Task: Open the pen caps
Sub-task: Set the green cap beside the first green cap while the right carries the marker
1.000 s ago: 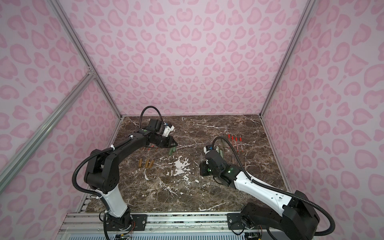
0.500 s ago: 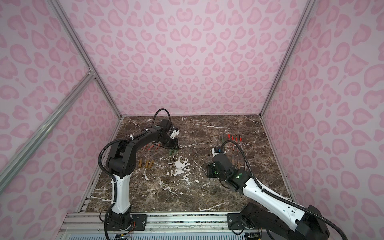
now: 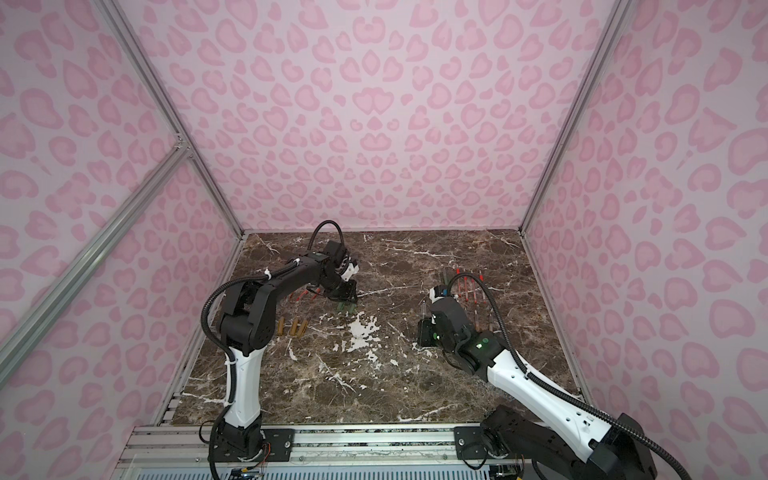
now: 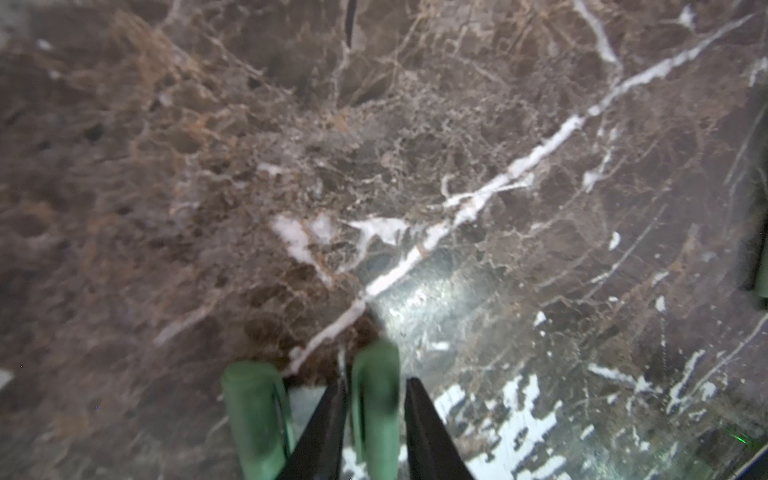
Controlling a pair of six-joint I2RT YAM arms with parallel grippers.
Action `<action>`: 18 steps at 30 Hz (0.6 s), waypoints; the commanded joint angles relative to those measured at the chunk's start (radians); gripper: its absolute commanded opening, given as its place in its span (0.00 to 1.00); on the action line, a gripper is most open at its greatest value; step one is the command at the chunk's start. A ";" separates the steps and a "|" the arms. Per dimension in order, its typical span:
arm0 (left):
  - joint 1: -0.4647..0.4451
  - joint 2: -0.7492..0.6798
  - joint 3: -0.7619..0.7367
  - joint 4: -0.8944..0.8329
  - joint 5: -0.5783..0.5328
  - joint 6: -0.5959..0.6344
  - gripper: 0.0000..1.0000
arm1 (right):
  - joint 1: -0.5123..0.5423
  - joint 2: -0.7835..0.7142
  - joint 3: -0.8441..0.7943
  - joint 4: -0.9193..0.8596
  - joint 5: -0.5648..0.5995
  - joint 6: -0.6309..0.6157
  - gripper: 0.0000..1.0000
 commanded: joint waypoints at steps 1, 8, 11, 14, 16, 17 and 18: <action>-0.002 -0.043 -0.005 -0.012 0.004 -0.007 0.34 | -0.040 0.025 0.034 -0.025 -0.029 -0.058 0.00; -0.006 -0.183 -0.053 0.001 0.018 -0.013 0.45 | -0.162 0.127 0.134 -0.051 -0.085 -0.127 0.00; -0.006 -0.276 -0.110 0.026 0.033 -0.018 0.48 | -0.215 0.211 0.202 -0.069 -0.102 -0.170 0.00; -0.006 -0.391 -0.194 0.052 0.020 0.000 0.58 | -0.252 0.315 0.301 -0.117 -0.114 -0.218 0.00; -0.006 -0.483 -0.270 0.085 0.007 0.024 0.62 | -0.275 0.398 0.376 -0.156 -0.133 -0.258 0.00; -0.006 -0.519 -0.316 0.104 -0.002 0.028 0.64 | -0.285 0.433 0.404 -0.166 -0.135 -0.268 0.00; -0.006 -0.562 -0.359 0.127 -0.012 0.037 0.68 | -0.292 0.471 0.432 -0.174 -0.133 -0.282 0.00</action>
